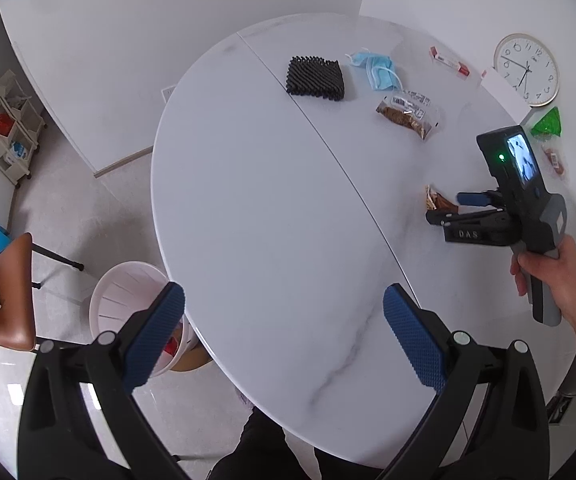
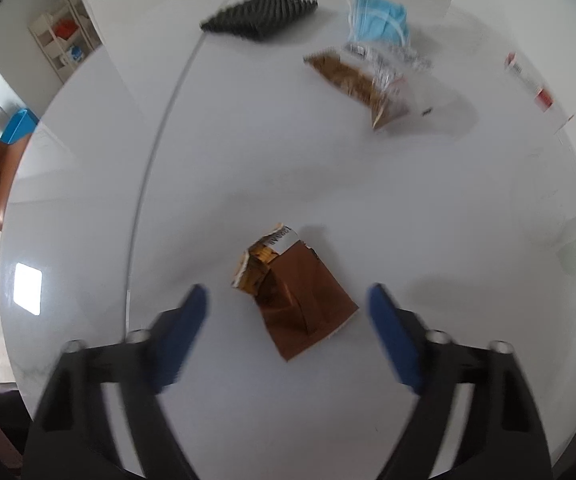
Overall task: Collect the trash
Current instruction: 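Grasp the brown snack wrapper with the right tool while the left tool reaches the black mesh pad, then grasp and lift the black mesh pad with the left tool while the right tool regrasps the wrapper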
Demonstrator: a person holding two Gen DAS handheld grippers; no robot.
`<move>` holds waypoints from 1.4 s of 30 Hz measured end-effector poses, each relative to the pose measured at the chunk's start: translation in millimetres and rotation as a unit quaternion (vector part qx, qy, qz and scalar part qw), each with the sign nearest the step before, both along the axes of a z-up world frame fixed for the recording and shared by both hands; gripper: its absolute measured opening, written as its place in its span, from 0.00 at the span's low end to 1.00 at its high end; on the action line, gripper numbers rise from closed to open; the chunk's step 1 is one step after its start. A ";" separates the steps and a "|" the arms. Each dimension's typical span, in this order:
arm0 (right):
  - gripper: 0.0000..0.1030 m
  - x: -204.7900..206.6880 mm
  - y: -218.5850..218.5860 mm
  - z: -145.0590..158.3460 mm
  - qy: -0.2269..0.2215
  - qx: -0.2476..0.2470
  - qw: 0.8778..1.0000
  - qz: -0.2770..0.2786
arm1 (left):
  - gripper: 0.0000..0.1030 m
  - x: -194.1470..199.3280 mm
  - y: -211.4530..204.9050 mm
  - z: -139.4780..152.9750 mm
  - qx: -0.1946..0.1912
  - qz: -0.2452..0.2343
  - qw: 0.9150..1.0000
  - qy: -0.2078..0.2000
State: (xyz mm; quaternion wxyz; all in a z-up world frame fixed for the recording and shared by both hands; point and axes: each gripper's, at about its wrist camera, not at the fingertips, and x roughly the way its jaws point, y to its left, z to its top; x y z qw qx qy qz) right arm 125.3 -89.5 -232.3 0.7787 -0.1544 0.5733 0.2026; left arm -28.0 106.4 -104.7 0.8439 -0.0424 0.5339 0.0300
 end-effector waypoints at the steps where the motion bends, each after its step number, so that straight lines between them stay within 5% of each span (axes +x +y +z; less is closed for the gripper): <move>1: 0.57 1.4 -1.2 -2.5 0.006 0.001 1.000 -0.004 | 0.93 1.3 -0.5 -1.1 0.001 -0.001 1.000 0.001; 6: 0.33 -1.7 -6.4 3.5 0.014 0.016 1.000 -0.012 | 0.93 9.3 5.6 -6.1 0.000 0.002 1.000 0.008; 14: 0.32 -16.1 -21.9 31.0 0.011 0.077 0.996 -0.052 | 0.93 69.4 13.3 -16.5 -0.014 -0.012 1.000 0.009; 27: 0.32 -9.9 -27.9 85.0 -0.013 0.161 0.981 -0.110 | 0.91 285.1 16.4 -63.2 -0.033 -0.026 0.999 -0.003; 36: 0.33 5.1 -35.4 86.1 -0.014 0.174 0.975 -0.140 | 0.60 364.0 32.5 -110.6 -0.067 0.006 0.997 0.041; 42: 0.33 4.3 -29.9 83.5 -0.009 0.174 0.975 -0.137 | 0.21 370.9 27.4 -116.6 -0.090 -0.008 0.995 0.036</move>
